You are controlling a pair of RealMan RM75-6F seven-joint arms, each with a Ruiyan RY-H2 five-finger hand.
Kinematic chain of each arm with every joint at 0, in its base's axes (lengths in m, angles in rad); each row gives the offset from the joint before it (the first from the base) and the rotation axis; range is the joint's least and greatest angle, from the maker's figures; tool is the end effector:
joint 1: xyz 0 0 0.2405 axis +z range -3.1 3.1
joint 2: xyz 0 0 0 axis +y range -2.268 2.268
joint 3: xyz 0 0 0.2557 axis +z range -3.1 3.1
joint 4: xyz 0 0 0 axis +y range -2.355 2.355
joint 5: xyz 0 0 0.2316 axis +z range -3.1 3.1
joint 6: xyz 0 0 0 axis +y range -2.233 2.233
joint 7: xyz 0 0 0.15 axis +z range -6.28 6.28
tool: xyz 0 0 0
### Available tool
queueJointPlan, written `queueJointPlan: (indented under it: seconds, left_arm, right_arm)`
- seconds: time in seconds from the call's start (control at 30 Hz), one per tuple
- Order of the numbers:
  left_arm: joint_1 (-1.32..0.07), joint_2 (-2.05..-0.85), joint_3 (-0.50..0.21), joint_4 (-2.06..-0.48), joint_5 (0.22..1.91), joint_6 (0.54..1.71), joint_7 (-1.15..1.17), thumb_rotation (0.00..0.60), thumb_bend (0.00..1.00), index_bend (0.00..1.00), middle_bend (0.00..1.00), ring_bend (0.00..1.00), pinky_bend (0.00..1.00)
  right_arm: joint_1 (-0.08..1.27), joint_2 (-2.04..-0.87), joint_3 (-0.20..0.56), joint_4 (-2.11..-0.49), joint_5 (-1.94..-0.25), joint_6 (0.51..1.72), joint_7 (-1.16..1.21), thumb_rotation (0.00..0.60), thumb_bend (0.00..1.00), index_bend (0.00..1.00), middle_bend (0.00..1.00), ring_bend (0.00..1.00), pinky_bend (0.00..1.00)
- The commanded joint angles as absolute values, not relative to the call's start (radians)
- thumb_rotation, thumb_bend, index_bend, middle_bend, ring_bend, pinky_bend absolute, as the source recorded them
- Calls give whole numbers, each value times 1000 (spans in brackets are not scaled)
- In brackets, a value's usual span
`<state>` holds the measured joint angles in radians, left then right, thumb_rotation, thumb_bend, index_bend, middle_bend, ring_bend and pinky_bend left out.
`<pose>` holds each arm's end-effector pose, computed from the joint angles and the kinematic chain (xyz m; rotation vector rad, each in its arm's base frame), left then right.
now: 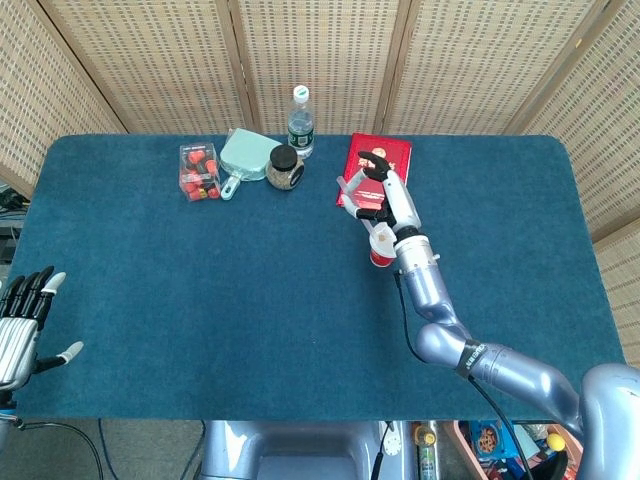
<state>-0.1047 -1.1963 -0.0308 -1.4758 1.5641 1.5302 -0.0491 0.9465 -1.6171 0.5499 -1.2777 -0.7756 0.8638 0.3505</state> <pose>-0.3264 0.1922 0.1269 -1.4334 -0.8389 -0.9622 -0.0659 -0.4685 0.0141 1.1097 -1.7275 1.6154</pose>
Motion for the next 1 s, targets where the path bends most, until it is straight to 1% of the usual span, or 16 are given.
queueJointPlan:
  seconds: [0.03, 0.5, 1.0]
  left_arm:
    - [-105, -1196, -30, -1476, 1564, 1529, -49, 600, 168, 0, 0, 0, 0]
    - [-105, -1195, -29, -1477, 1566, 1531, -55, 600, 168, 0, 0, 0, 0]
    - [-104, -1195, -28, -1478, 1568, 1532, -54, 600, 169, 0, 0, 0, 0]
  right_arm:
    - [945, -1620, 551, -1274, -777, 862, 348, 600, 549, 654, 178, 0, 0]
    - [938, -1633, 566, -1262, -777, 856, 337, 600, 550, 654, 178, 0, 0]
    - [923, -1646, 562, -1237, -784, 840, 342, 600, 550, 655, 178, 0, 0]
